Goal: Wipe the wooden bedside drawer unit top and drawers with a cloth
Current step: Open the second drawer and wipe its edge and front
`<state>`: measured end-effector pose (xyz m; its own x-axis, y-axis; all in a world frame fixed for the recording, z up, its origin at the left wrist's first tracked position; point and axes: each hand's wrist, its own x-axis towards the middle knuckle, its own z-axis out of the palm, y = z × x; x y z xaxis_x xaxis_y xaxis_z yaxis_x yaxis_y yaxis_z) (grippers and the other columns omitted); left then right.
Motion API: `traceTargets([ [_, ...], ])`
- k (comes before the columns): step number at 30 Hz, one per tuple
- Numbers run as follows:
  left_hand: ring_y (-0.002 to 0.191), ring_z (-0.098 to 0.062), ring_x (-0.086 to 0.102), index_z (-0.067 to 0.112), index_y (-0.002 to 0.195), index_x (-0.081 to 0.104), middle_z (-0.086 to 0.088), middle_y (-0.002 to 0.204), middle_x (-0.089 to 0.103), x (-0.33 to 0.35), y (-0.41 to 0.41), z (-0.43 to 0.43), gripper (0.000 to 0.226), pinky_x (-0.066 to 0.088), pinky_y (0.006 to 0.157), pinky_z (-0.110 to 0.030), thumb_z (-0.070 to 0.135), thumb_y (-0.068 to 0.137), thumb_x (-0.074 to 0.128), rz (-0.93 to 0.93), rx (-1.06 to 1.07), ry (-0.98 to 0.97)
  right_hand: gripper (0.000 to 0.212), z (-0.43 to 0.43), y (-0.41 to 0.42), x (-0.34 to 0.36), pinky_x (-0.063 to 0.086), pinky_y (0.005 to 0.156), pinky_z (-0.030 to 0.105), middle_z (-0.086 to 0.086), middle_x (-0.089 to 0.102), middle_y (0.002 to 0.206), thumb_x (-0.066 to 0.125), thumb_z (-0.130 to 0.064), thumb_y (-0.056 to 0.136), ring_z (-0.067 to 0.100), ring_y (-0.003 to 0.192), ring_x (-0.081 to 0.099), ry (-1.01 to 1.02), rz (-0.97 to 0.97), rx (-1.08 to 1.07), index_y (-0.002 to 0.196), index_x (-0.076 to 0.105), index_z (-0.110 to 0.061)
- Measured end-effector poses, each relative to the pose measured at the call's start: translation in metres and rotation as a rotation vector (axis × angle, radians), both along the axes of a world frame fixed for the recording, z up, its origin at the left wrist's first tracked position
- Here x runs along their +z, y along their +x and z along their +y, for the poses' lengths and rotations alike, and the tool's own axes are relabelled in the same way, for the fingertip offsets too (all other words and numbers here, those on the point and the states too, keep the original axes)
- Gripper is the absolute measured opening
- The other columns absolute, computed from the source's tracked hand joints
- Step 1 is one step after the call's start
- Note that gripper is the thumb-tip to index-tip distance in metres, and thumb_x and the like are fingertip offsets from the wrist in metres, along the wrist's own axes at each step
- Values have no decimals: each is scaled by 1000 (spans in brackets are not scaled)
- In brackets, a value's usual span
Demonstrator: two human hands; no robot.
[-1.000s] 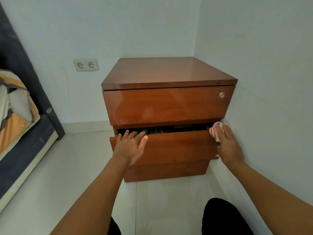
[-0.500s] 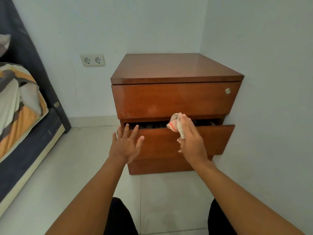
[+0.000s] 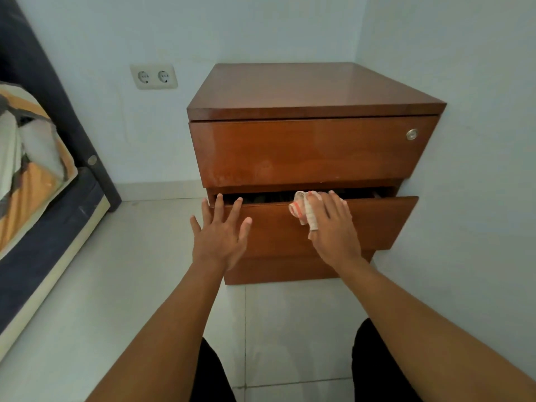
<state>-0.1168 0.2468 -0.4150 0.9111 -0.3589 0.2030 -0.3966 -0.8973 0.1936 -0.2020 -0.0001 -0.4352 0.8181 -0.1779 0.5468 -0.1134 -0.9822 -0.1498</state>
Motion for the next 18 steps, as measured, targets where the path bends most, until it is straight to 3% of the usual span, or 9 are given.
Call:
traceTargets([
  [4, 156, -36, -10, 42, 160, 5, -4, 171, -3, 3, 0, 1, 72, -2, 120, -63, 70, 94, 2, 16, 0, 6, 83, -41, -10, 0, 27, 121, 55, 12, 45, 151, 73, -10, 75, 38, 148, 31, 22, 0, -75, 151, 39, -14],
  [10, 156, -35, -11, 43, 160, 4, -2, 171, -4, 8, 3, 0, 77, -3, 121, -64, 72, 89, -2, 48, -3, -6, 98, -85, -20, -3, 29, 120, 59, 15, 34, 160, 80, 1, 70, 40, 153, 19, 112, 21, -166, 155, 32, -15],
  [16, 156, -35, -12, 43, 160, 1, -3, 171, -6, 3, 9, -4, 73, -3, 120, -63, 72, 94, 2, 19, -5, 1, 69, -143, -13, -9, 36, 112, 64, 22, 41, 151, 65, 9, 82, 45, 145, 28, 177, -86, -229, 145, 44, -10],
  [18, 156, -35, -12, 43, 160, 0, -3, 171, -7, 0, 9, -4, 74, -4, 120, -63, 72, 92, 1, 7, -10, -4, 68, -142, -14, -5, 36, 113, 62, 24, 41, 152, 60, 14, 81, 44, 145, 30, 279, -150, -258, 145, 48, -7],
])
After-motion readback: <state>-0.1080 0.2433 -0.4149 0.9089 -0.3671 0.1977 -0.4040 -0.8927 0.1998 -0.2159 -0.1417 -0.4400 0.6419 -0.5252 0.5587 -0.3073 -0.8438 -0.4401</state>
